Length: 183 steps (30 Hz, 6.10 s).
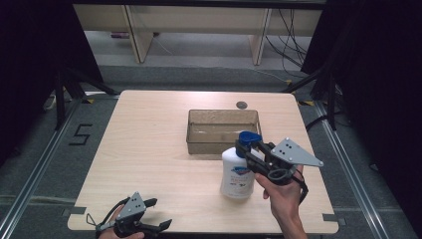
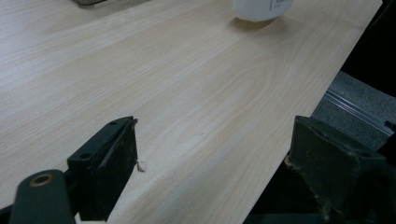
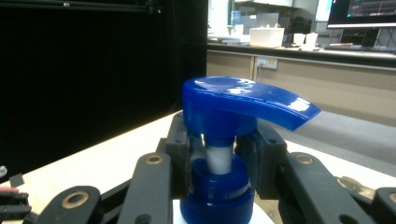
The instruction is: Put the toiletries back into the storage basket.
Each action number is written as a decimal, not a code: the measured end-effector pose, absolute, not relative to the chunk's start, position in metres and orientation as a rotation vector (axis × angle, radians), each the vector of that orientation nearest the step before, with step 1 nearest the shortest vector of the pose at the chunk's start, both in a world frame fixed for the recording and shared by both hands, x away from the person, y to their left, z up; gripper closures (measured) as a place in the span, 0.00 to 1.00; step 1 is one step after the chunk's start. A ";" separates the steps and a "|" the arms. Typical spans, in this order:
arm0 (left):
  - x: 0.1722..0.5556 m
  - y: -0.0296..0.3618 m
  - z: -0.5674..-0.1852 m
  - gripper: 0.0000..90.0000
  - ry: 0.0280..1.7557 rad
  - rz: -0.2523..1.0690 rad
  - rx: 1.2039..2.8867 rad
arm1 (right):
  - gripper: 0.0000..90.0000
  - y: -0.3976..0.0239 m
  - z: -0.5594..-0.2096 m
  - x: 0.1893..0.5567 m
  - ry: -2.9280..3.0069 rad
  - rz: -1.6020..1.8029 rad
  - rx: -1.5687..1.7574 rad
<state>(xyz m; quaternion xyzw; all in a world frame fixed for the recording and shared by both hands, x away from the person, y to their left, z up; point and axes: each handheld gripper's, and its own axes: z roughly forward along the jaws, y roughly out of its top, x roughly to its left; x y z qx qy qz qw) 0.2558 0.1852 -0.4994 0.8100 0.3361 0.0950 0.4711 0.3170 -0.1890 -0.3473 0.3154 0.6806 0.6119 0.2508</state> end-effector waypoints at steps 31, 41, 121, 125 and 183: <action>0.256 0.186 -0.499 0.16 0.827 0.240 1.977 | 0.73 -0.196 -0.309 0.344 1.758 1.673 0.851; 0.258 0.188 -0.499 0.16 0.812 0.253 2.008 | 0.73 -0.197 -0.287 0.354 1.757 1.672 0.864; 0.256 0.187 -0.498 0.16 0.828 0.226 1.975 | 0.73 -0.204 -0.298 0.486 1.663 1.537 1.043; 0.256 0.187 -0.498 0.16 0.826 0.224 1.973 | 0.73 -0.206 -0.302 0.488 1.658 1.536 1.044; 0.256 0.187 -0.499 0.16 0.837 0.232 1.973 | 0.73 -0.221 -0.351 0.484 1.701 1.518 1.120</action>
